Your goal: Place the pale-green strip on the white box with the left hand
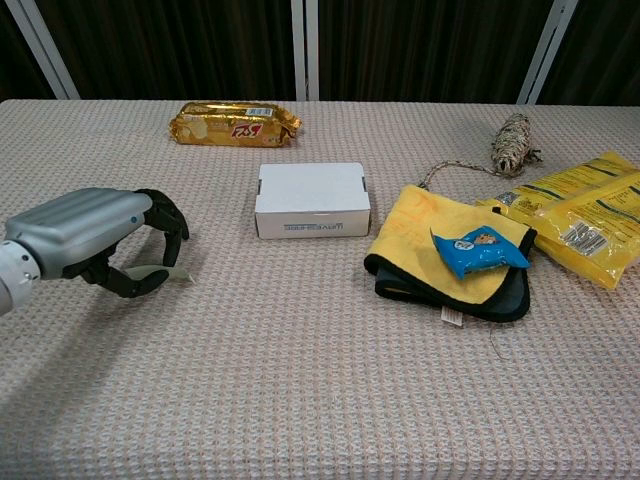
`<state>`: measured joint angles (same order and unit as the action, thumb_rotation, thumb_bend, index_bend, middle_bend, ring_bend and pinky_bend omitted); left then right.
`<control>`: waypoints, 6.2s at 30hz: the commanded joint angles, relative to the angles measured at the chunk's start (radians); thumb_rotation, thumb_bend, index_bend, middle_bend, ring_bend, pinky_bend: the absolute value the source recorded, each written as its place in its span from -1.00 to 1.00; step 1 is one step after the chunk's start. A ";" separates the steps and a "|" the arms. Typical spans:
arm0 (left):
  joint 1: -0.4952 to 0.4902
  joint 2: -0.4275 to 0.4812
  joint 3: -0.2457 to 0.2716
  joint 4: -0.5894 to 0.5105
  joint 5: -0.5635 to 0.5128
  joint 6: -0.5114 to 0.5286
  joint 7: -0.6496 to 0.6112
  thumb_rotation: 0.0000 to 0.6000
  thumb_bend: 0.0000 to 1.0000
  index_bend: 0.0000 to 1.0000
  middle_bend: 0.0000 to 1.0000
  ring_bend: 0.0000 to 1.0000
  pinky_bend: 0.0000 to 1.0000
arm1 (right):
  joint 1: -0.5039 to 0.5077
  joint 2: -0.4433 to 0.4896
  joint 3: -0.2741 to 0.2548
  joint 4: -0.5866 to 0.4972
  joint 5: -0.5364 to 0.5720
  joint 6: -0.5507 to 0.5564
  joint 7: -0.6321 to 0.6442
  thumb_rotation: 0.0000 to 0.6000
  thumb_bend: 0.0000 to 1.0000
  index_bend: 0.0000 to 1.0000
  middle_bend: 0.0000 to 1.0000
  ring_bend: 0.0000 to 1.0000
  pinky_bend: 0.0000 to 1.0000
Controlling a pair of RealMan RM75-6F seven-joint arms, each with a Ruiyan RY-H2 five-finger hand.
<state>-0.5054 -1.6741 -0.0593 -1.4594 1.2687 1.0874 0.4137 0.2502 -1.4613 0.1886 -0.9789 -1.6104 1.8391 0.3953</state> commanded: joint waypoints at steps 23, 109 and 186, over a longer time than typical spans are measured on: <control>-0.146 0.168 -0.140 -0.243 -0.050 -0.089 0.129 0.98 -0.15 0.19 -0.40 -0.75 -0.54 | 0.001 0.006 0.011 -0.007 -0.002 0.026 -0.006 1.00 -0.56 -1.00 -1.00 -1.00 -1.00; -0.602 0.160 -0.091 -0.182 -0.497 -0.143 0.072 0.99 -0.15 -0.38 -0.43 -0.75 -0.54 | -0.003 0.025 0.017 -0.022 0.004 0.018 -0.018 1.00 -0.51 -1.00 -1.00 -1.00 -1.00; 0.217 0.334 -0.014 0.180 0.121 0.322 -0.675 1.00 -0.91 -0.61 -0.67 -0.86 -0.62 | 0.620 -0.126 -0.155 -0.280 -0.047 -0.966 -0.472 0.13 0.60 -1.00 -0.74 -1.00 -1.00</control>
<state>-0.2889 -1.3395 -0.0722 -1.2789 1.3893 1.4110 -0.2614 0.8695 -1.5861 0.0350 -1.2596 -1.6581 0.8734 -0.0768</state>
